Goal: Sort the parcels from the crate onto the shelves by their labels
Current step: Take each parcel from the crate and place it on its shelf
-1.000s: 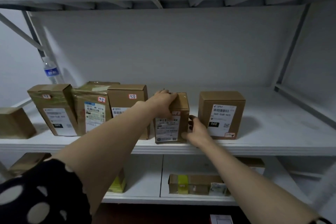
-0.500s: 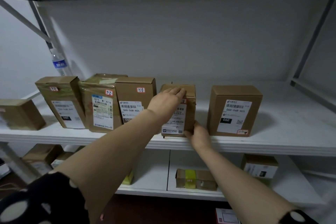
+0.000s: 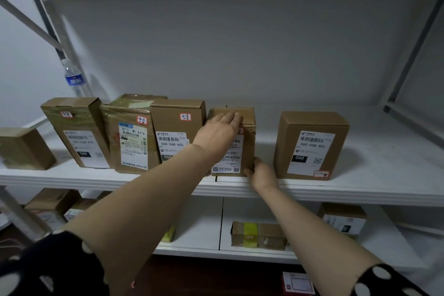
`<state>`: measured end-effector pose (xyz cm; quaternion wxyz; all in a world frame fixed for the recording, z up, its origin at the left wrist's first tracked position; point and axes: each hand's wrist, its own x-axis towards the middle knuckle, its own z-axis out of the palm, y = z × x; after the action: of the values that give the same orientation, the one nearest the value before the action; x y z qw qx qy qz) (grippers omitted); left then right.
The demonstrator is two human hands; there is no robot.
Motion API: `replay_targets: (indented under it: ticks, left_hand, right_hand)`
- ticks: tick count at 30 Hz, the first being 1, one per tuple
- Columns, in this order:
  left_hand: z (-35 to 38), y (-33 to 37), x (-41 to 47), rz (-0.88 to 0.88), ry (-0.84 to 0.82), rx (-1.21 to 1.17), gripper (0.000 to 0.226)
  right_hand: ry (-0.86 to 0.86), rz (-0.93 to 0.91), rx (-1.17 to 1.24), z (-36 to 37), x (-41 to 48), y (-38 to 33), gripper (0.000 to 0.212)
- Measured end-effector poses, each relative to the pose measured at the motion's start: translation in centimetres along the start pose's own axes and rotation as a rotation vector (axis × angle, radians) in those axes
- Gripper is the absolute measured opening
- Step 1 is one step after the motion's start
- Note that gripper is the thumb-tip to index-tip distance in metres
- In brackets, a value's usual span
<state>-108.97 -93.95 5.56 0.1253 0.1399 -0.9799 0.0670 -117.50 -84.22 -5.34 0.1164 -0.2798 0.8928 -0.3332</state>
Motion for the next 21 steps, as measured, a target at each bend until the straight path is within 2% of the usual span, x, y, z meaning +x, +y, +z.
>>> replay_targets:
  ticks: [5, 9, 11, 13, 16, 19, 21]
  left_hand:
    - [0.4, 0.4, -1.1, 0.001, 0.057, 0.019, 0.081]
    - [0.3, 2.0, -3.5, 0.083, 0.134, -0.004, 0.075]
    - [0.9, 3.1, -5.0, 0.158, 0.125, -0.02, 0.068]
    - [2.0, 4.1, -6.3, 0.223, 0.078, -0.04, 0.058]
    - [3.8, 5.8, -7.9, 0.316, -0.061, -0.084, 0.044]
    - [5.0, 8.1, -10.3, 0.419, -0.273, -0.099, 0.038]
    - [5.4, 10.2, -12.5, 0.506, -0.348, -0.073, 0.039]
  right_hand:
    - [0.01, 0.001, 0.024, -0.1, -1.7, 0.2, 0.021]
    - [0.063, -0.019, 0.014, -0.6, -4.2, 0.1, 0.034]
    - [0.09, 0.027, 0.009, -1.0, -6.0, 0.5, 0.043]
    - [0.114, 0.11, -0.001, -1.4, -8.3, 1.3, 0.047]
    - [0.179, 0.23, -0.033, -2.1, -12.8, 3.0, 0.041]
    - [0.25, 0.4, -0.008, -2.2, -18.5, 4.5, 0.043]
    - [0.296, 0.498, -0.008, -1.8, -23.0, 5.5, 0.041]
